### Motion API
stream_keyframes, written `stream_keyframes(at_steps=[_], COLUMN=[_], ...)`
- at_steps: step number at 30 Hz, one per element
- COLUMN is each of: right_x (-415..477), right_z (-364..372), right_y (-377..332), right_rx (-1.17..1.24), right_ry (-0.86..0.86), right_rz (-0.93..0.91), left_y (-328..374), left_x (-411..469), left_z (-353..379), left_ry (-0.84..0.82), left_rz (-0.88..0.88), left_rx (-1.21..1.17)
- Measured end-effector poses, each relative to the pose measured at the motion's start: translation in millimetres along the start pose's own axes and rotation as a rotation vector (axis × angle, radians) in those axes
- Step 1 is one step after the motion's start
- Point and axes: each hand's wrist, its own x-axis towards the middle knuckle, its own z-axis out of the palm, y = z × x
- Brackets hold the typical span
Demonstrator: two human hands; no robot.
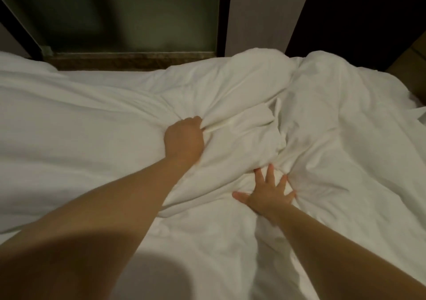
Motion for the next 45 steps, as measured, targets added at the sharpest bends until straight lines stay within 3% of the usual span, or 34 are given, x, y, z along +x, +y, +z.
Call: stream_keyframes(at_steps=[2,5,7,9,11,13,17,21,24,26,29,31,33,35,37,39,41,43,45], right_x=[-13,-41,-55,-63,-70,-80,-102,-103,-96,-88,-82,-80,-90,-106,-125,-138,-143,-145,-138], right_z=[-7,-29,-60,-92,-102,-90,-46,-50,-79,-91,-94,-93,-90,-83,-77,-81,-91,-100,-106], right_y=[5,-4,-25,-50,-67,-75,-70,-72,-87,-99,-106,-101,-92,-76,-58,-43,-39,-47,-58], right_rx=[0.166,0.469,0.274,-0.103,-0.449,-0.571,-0.542,-0.212,-0.326,-0.382,-0.334,-0.231,-0.094,-0.133,-0.228,-0.281,-0.366,-0.493,-0.489], right_ry=[0.2,0.712,0.859,0.715,0.463,0.283,0.272,0.558,0.379,0.226,0.234,0.225,0.187,0.116,0.056,-0.007,-0.076,-0.137,-0.171], right_rz=[-0.081,-0.218,-0.38,-0.512,-0.515,-0.45,-0.508,-0.608,-0.64,-0.647,-0.703,-0.689,-0.699,-0.726,-0.771,-0.798,-0.81,-0.815,-0.769], left_y=[12,36,47,52,54,54,61,69,63,59,48,31,10,3,0,1,2,1,-1], left_x=[-30,-85,-134,-181,-207,-211,-187,-181,-182,-177,-148,-120,-89,-55,-23,-14,-34,-61,-81], left_z=[-13,-21,-25,-32,-46,-53,-85,-84,-80,-85,-108,-127,-137,-141,-137,-123,-92,-64,-55], left_ry=[0.089,0.042,-0.029,-0.079,-0.194,-0.252,-0.387,-0.558,-0.575,-0.562,-0.55,-0.359,-0.07,-0.005,-0.219,-0.567,-0.812,-0.798,-0.645], left_rz=[0.05,0.067,0.116,0.196,0.252,0.28,0.418,0.41,0.411,0.506,0.619,0.632,0.517,0.281,-0.022,-0.265,-0.335,-0.291,-0.264], left_rx=[-0.085,-0.114,-0.095,-0.033,-0.016,0.039,0.173,0.155,0.063,0.057,0.166,0.061,-0.072,-0.075,-0.001,-0.063,-0.106,-0.061,-0.063])
